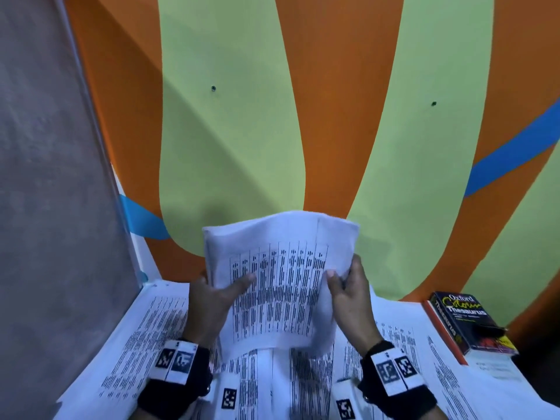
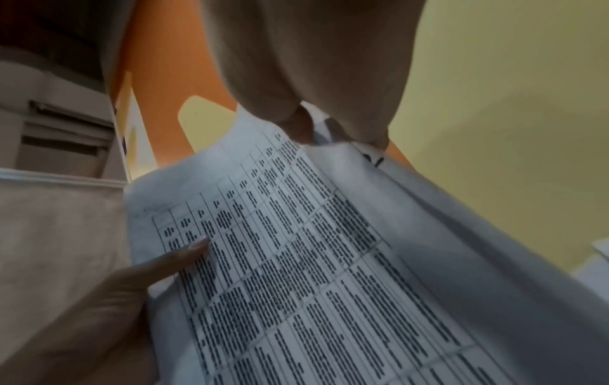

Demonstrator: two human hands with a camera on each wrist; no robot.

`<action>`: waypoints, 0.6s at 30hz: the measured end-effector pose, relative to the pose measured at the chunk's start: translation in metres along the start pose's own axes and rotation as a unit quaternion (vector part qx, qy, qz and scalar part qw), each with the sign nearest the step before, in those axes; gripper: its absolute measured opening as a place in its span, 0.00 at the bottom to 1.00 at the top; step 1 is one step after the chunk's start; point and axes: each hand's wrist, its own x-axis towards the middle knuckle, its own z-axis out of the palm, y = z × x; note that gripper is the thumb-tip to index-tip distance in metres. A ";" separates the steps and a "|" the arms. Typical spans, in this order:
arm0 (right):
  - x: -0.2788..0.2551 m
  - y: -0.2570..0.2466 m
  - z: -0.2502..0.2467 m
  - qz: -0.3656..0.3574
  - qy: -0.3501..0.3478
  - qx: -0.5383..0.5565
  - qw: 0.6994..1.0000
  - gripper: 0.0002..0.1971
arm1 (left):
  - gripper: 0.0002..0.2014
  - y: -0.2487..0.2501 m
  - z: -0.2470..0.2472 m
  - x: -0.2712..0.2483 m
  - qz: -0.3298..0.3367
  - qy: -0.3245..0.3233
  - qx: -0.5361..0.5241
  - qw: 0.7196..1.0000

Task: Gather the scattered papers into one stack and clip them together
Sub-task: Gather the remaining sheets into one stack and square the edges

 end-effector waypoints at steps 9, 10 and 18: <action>-0.006 0.019 0.002 0.034 -0.027 -0.065 0.997 0.14 | 0.20 -0.020 -0.005 -0.012 -0.019 -0.004 0.056 0.998; -0.005 0.015 0.002 0.027 -0.027 -0.039 0.999 0.14 | 0.13 -0.017 -0.006 -0.011 -0.019 0.011 0.041 0.999; -0.012 0.080 -0.028 0.209 -0.106 -0.271 0.934 0.32 | 0.30 -0.037 -0.010 -0.018 -0.023 0.058 0.144 0.988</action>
